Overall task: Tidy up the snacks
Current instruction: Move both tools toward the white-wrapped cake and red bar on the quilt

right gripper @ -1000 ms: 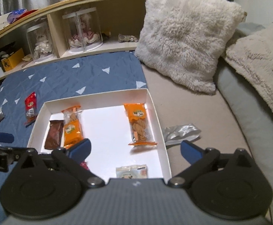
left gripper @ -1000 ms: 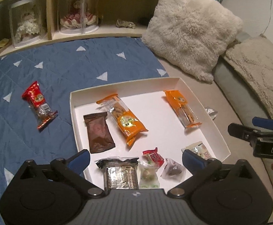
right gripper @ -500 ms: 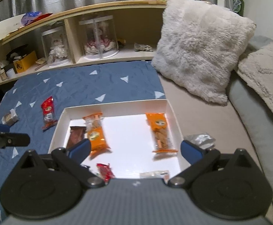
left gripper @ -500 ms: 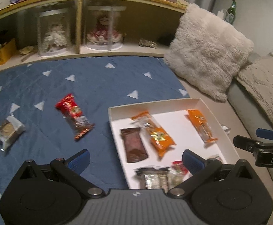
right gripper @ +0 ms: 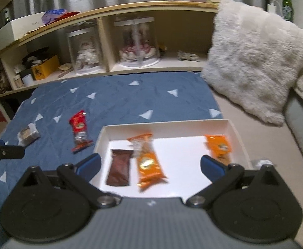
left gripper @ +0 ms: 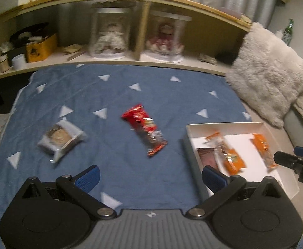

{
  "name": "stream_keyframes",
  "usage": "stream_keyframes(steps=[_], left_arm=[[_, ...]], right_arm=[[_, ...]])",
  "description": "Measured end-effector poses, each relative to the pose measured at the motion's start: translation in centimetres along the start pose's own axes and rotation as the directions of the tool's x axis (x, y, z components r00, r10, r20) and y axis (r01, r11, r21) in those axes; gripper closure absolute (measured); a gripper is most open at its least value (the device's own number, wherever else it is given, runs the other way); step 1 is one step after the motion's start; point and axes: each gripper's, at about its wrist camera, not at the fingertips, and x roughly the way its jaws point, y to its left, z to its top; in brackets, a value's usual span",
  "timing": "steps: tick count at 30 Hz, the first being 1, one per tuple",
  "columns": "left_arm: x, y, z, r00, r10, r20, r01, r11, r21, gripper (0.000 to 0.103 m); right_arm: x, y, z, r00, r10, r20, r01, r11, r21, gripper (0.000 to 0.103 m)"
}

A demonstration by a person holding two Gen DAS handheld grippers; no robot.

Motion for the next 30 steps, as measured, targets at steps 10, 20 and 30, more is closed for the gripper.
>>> stream_keyframes(steps=[10, 20, 30], left_arm=[[0.4, 7.0, 0.7, 0.996, 0.074, 0.045, -0.071, 0.995, -0.065, 0.0], [4.0, 12.9, 1.9, 0.989, 0.088, 0.118, -0.075, 0.991, -0.113, 0.0], [9.9, 16.6, 3.0, 0.987, 0.088, 0.136, -0.071, 0.989, -0.131, 0.0]], right_arm=[[3.5, 5.9, 1.4, 0.997, 0.076, 0.02, -0.074, 0.994, -0.084, 0.001], [8.9, 11.4, 2.5, 0.984, 0.176, 0.025, -0.172, 0.978, -0.12, 0.001], [15.6, 13.7, 3.0, 0.975, 0.22, -0.005, -0.217, 0.954, -0.207, 0.023]])
